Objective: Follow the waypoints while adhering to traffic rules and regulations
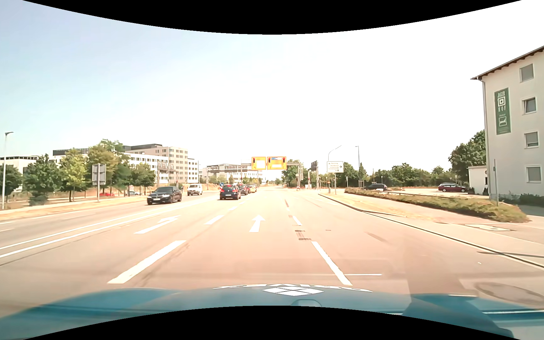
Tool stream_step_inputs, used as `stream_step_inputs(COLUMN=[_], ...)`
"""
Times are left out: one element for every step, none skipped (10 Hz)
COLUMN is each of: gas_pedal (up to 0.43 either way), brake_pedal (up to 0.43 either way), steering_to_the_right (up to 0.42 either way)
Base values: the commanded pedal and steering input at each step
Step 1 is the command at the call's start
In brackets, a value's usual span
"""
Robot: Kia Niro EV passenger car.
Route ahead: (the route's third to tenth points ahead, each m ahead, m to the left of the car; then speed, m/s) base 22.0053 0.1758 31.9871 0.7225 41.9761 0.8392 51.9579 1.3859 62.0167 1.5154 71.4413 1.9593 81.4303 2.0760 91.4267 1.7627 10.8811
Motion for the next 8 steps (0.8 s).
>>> stream_step_inputs(gas_pedal=[0.000,0.000,0.000,0.000,0.000,0.000,0.000,0.000], brake_pedal=[0.000,0.000,0.000,0.000,0.000,0.000,0.000,0.000], steering_to_the_right=[0.012,0.013,0.013,0.012,0.011,0.011,0.011,0.011])
